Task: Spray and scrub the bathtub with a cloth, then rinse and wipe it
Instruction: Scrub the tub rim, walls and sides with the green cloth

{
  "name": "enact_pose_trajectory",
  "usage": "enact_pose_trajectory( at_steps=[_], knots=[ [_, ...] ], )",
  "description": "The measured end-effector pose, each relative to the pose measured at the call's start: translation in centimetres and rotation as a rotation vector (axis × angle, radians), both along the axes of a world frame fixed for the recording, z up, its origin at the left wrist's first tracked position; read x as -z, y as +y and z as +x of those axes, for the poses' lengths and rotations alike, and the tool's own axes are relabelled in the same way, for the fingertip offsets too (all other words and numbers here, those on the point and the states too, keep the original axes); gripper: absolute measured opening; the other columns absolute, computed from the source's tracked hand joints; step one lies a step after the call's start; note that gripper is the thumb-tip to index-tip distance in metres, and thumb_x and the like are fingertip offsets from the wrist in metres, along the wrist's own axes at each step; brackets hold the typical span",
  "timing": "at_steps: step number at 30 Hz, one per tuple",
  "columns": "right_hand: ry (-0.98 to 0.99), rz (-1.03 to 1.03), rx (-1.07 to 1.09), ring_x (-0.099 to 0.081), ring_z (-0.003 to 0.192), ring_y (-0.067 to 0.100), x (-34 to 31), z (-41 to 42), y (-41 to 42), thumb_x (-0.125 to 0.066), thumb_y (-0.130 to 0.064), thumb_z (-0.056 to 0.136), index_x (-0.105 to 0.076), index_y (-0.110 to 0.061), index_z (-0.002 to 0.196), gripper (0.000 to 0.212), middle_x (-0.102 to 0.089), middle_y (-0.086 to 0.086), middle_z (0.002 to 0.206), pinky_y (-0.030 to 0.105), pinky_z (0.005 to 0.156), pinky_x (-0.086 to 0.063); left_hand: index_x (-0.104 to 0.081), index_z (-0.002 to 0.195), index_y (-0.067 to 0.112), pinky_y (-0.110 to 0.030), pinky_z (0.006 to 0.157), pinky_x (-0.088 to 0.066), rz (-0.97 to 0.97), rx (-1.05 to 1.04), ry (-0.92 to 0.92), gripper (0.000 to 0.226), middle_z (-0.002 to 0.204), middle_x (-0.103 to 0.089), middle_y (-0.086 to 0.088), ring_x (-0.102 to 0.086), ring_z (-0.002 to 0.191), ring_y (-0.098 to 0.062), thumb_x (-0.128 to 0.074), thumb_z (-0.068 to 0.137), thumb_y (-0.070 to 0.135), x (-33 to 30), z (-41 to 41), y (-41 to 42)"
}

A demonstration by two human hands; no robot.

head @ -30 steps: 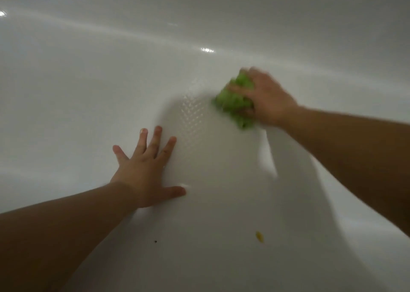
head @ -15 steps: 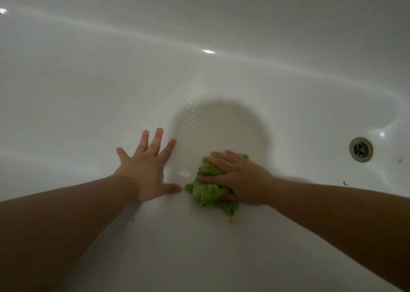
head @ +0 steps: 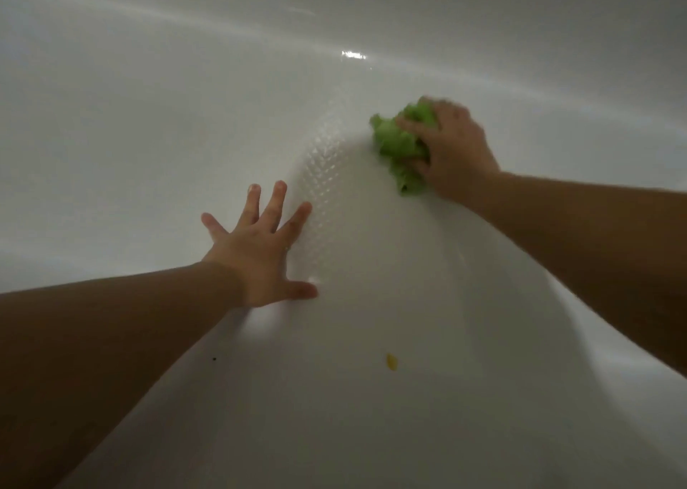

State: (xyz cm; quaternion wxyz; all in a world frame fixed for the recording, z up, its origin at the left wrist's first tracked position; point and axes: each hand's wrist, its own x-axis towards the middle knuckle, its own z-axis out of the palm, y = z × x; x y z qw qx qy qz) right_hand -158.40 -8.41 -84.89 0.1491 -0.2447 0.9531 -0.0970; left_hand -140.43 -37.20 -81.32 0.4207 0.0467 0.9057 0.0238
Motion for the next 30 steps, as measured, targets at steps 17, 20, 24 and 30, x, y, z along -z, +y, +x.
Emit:
enact_pose_trajectory(
  at_steps=[17, 20, 24, 30],
  knots=[
    [-0.584, -0.027, -0.371, -0.01, 0.159, 0.025, -5.8, 19.8, 1.5, -0.03, -0.075, 0.092, -0.032, -0.039, 0.16, 0.077, -0.009, 0.003, 0.173, 0.041, 0.129, -0.01, 0.024, 0.157, 0.043, -0.077, 0.116, -0.013, 0.075, -0.032, -0.28, 0.109, 0.16, 0.044, 0.009, 0.035, 0.151, -0.027, -0.048, 0.086, 0.084, -3.2, 2.9, 2.1],
    [-0.302, 0.036, -0.462, -0.018, 0.157, 0.038, -1.8, 16.4, 2.5, -0.036, -0.068, 0.095, -0.037, -0.037, 0.158, 0.071, -0.016, 0.011, 0.172, 0.057, 0.126, -0.014, 0.03, 0.153, 0.048, -0.082, 0.112, -0.009, 0.027, 0.014, -0.19, 0.103, 0.159, 0.046, 0.008, 0.039, 0.149, -0.029, -0.033, 0.084, 0.09, -1.8, 3.6, 2.7],
    [-0.137, 0.058, -0.326, -0.024, 0.153, 0.046, 1.0, 8.9, 2.0, -0.043, -0.069, 0.092, -0.045, -0.033, 0.155, 0.073, -0.025, 0.017, 0.168, 0.064, 0.121, -0.017, 0.038, 0.145, 0.052, -0.086, 0.108, -0.004, -0.001, 0.088, -0.092, 0.094, 0.155, 0.051, 0.005, 0.043, 0.146, -0.033, -0.014, 0.079, 0.095, -0.2, 3.0, 3.0],
    [0.046, 0.072, 0.026, -0.015, 0.154, 0.045, 1.7, -0.7, 2.0, -0.051, -0.062, 0.099, -0.034, -0.033, 0.158, 0.068, -0.017, 0.019, 0.169, 0.065, 0.123, -0.015, 0.037, 0.147, 0.051, -0.086, 0.108, 0.001, 0.011, 0.117, 0.027, 0.095, 0.157, 0.049, 0.003, 0.041, 0.147, -0.034, -0.006, 0.076, 0.097, 0.9, 2.1, 3.7]
  ],
)
